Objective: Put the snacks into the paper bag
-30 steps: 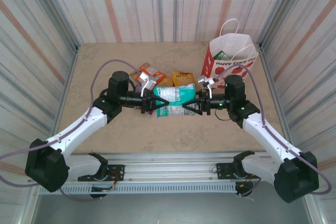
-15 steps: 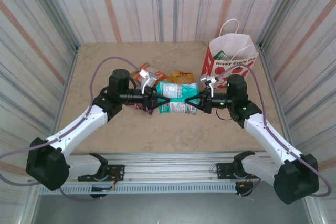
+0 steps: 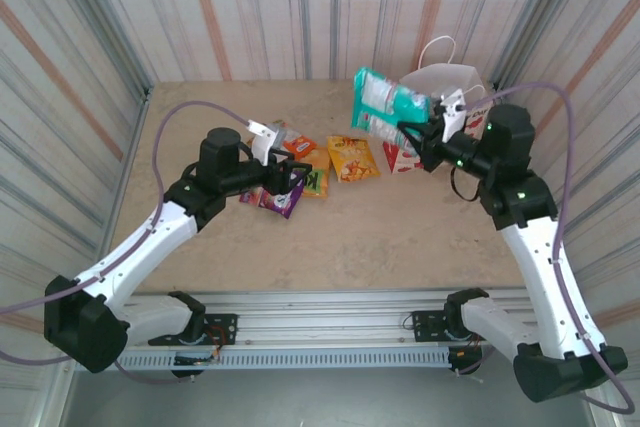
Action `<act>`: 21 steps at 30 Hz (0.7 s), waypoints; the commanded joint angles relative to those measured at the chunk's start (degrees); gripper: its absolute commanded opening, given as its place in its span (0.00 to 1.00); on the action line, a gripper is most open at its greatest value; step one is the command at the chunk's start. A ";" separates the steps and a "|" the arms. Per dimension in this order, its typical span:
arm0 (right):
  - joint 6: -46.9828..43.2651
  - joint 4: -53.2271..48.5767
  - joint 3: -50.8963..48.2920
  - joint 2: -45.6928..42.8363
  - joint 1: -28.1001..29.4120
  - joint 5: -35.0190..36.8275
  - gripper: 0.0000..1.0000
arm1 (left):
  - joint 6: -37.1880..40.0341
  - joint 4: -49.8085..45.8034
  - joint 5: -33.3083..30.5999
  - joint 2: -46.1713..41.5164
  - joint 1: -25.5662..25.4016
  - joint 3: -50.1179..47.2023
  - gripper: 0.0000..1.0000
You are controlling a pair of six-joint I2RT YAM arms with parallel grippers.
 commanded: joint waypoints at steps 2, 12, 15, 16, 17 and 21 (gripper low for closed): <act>-4.50 -4.05 10.43 6.27 -5.55 6.11 0.12 | 0.37 -2.77 -3.37 -0.61 0.19 2.16 0.67; -7.33 -14.88 30.26 22.14 -15.38 5.57 0.13 | 1.58 -4.78 -3.06 1.31 0.23 3.70 0.65; -9.99 -15.64 32.72 25.56 -18.63 2.59 0.12 | 2.20 -5.50 -2.88 1.85 0.18 4.33 0.65; -11.12 -16.51 33.94 26.87 -19.24 2.27 0.12 | 2.47 -5.82 -2.86 2.14 0.18 4.51 0.65; -12.02 -17.72 35.10 28.14 -19.62 1.99 0.12 | 2.61 -6.06 -2.84 2.27 0.20 4.70 0.65; -15.63 -25.00 42.55 33.59 -19.93 2.21 0.13 | 2.99 -6.10 -2.95 3.33 0.18 5.02 0.65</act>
